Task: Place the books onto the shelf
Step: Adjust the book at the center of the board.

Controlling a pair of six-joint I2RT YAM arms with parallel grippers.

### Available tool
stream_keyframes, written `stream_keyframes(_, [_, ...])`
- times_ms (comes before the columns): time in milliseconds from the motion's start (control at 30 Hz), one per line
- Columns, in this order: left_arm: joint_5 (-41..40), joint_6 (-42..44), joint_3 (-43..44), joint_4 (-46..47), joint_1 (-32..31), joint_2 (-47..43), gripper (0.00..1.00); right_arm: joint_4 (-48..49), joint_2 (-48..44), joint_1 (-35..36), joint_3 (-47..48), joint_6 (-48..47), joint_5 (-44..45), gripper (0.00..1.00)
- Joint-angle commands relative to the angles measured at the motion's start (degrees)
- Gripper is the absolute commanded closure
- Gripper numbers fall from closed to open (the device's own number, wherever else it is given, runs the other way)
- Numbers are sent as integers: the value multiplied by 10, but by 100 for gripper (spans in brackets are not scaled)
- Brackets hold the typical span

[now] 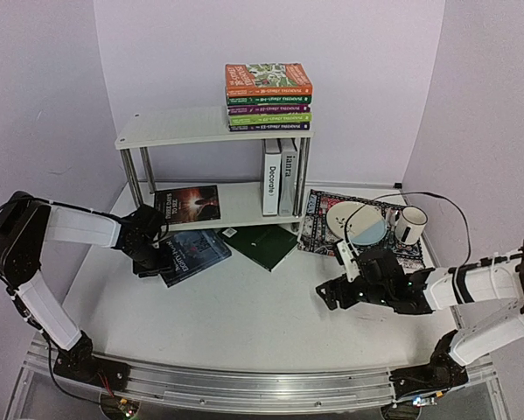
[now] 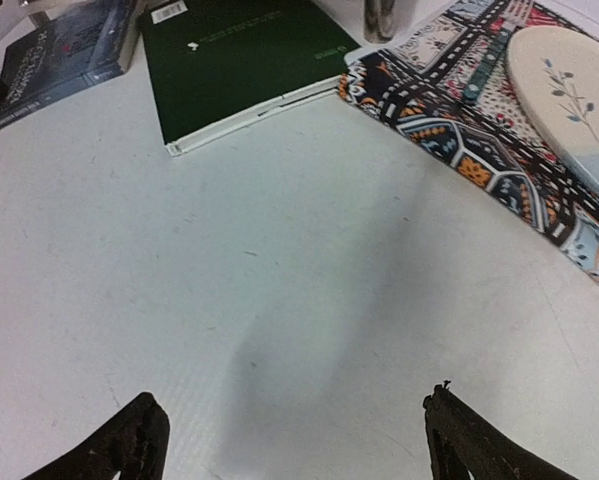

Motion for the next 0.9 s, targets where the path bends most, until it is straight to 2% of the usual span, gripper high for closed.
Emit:
stream_keyframes(0, [38,8,-41,-70,-8,-34,46,-13,60,6,99,95,-87,15])
stream_keyframes(233, [17,-24,-46,-61,-10,-89,48,31,148,26,179,136,-96,18])
stream_keyframes(300, [-10,-37,-48,-57,-10,-124,48,32,166,30,201,133,-95,19])
stream_keyframes(467, [-49,-44,-54,-41,-10,-208,48,1,240,31,284,115,-78,30])
stream_keyframes(567, [-39,-35,-52,-21,-10,-238,47,-24,283,31,334,102,-45,34])
stream_keyframes(733, [4,7,-33,18,-14,-217,46,-115,377,31,441,53,5,36])
stream_keyframes(867, [-23,46,-6,43,-31,-154,44,-198,446,31,524,27,36,40])
